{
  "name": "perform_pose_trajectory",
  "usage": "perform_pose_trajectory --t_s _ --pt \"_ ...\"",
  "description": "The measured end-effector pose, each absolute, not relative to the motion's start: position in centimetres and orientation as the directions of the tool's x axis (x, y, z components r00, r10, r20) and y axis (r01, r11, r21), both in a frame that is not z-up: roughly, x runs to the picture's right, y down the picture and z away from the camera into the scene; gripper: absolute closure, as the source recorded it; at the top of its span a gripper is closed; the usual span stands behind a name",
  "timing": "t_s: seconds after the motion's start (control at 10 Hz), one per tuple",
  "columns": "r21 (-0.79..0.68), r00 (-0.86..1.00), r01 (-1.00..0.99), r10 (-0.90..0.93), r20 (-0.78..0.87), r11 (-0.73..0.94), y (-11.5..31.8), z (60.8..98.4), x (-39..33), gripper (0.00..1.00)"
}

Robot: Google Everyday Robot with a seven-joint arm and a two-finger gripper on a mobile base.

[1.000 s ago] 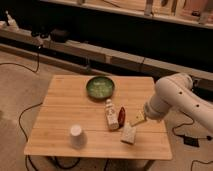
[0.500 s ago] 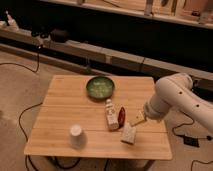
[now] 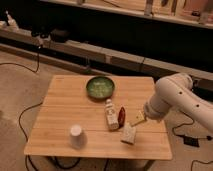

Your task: Drag the pepper across the table

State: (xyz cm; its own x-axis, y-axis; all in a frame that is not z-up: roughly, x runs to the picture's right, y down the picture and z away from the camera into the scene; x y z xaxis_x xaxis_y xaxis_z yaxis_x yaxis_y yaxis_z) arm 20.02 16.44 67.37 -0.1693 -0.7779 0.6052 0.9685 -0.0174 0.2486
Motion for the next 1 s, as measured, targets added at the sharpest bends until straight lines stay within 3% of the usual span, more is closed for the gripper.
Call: perform_pose_trajectory --t_s 0.6,1.0 --pt "0.21 -0.14 0.978 -0.777 0.614 -0.009 16.3 67.9 20.8 0.2" --pt "0.037 0.045 0.995 -0.777 0.628 0.088 15.4 73.1 22.5 0.2"
